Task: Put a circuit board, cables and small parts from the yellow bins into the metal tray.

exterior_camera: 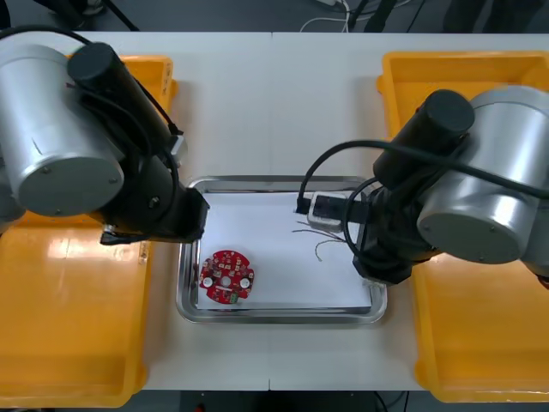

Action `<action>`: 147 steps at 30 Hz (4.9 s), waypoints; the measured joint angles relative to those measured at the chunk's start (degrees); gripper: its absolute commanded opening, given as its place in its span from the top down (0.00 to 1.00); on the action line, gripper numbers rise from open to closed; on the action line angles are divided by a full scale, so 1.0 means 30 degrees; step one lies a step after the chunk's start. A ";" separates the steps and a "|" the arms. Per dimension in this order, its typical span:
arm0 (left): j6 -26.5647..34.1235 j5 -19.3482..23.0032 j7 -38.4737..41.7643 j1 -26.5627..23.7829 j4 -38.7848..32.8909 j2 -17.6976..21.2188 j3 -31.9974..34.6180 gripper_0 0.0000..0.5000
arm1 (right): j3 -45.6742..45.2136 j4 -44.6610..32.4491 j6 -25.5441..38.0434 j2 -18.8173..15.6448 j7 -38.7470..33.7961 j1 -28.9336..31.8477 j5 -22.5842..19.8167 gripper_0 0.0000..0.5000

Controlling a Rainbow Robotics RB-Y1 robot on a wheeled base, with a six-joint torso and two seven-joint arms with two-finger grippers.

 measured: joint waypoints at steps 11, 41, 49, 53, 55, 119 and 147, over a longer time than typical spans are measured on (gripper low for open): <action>0.0923 0.1338 -0.1957 -0.0009 0.2002 0.1187 0.3363 0.00 | 0.2272 0.0247 0.0000 0.0280 0.3752 -0.0010 0.1961 1.00; 0.1224 -0.2184 -1.3936 -0.0034 0.9486 0.1235 0.8379 0.00 | 0.5983 0.4422 -0.3219 0.1770 0.6075 0.0004 0.5202 1.00; -0.0823 -0.3274 -1.3945 -0.0040 1.1837 0.1236 0.9006 0.00 | 0.5985 0.4503 -0.4390 0.1839 0.6075 0.0343 0.6026 0.88; -0.2264 -0.3509 -1.3998 -0.0041 1.2813 0.1236 0.9006 0.00 | 0.5985 0.4504 -0.4385 0.2055 0.6075 0.0354 0.6394 0.30; -0.2879 -0.3621 -1.4102 -0.0041 1.3233 0.1236 0.9006 0.00 | 0.5985 0.4505 -0.4379 0.2151 0.6075 0.0356 0.6469 0.15; -1.3532 -0.6365 -1.7583 -0.0047 2.0810 -0.0454 0.7614 0.00 | -0.7512 0.2693 -0.0002 0.0267 -0.2141 -0.1050 0.0043 0.00; -1.4515 -0.5823 -1.7584 -0.0068 2.1220 -0.0459 0.7203 1.00 | -1.3976 1.4079 -0.0001 0.0557 -0.3549 -0.5183 0.5890 0.00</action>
